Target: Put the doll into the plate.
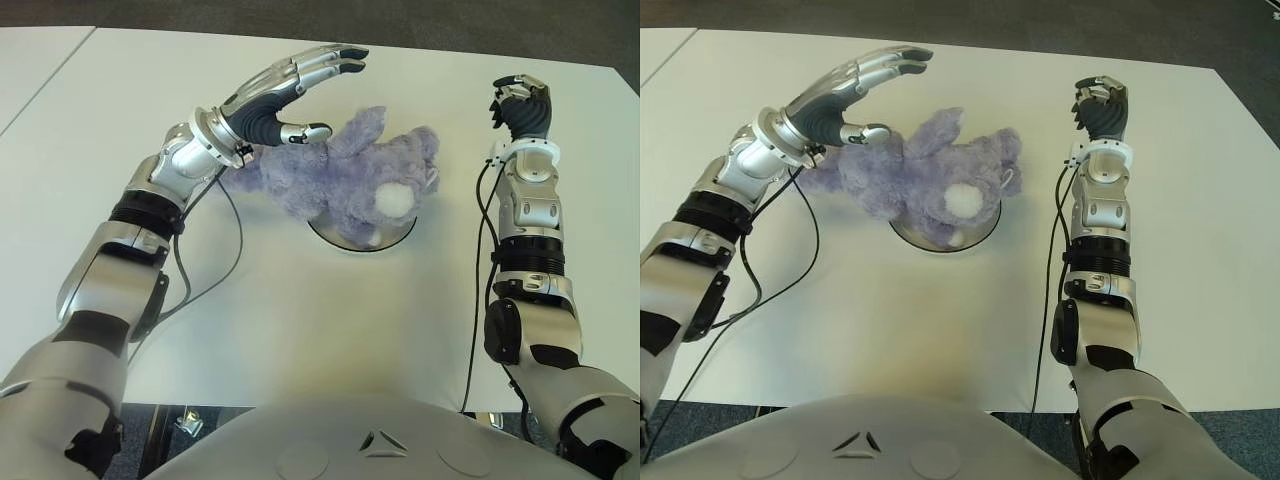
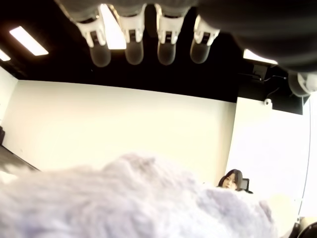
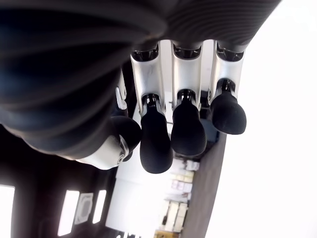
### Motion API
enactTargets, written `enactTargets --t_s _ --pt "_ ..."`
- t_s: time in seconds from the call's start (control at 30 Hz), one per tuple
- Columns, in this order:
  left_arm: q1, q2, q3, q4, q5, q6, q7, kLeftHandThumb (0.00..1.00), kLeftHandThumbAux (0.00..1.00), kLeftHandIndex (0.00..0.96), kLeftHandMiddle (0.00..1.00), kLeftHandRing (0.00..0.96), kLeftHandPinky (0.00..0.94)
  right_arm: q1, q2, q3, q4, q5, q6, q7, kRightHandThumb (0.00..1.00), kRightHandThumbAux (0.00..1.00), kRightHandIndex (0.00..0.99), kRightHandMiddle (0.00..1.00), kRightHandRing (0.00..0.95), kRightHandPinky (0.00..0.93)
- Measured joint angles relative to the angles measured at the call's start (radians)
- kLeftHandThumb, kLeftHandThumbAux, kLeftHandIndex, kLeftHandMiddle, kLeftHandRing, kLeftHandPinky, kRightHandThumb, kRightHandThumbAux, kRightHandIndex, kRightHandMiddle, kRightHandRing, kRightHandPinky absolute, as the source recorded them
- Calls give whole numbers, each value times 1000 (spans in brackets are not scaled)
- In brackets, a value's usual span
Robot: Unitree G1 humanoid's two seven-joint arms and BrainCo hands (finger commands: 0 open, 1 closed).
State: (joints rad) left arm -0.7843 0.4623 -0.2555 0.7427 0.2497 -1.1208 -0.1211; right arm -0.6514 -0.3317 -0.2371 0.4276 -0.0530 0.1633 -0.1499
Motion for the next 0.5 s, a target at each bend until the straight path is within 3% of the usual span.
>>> enactTargets --t_s 0.5 --pt "11 -25 88 -3 5 100 40 363 108 0 0 0 0 -2 0 8 23 0 -16 -6 715 715 436 722 738 747"
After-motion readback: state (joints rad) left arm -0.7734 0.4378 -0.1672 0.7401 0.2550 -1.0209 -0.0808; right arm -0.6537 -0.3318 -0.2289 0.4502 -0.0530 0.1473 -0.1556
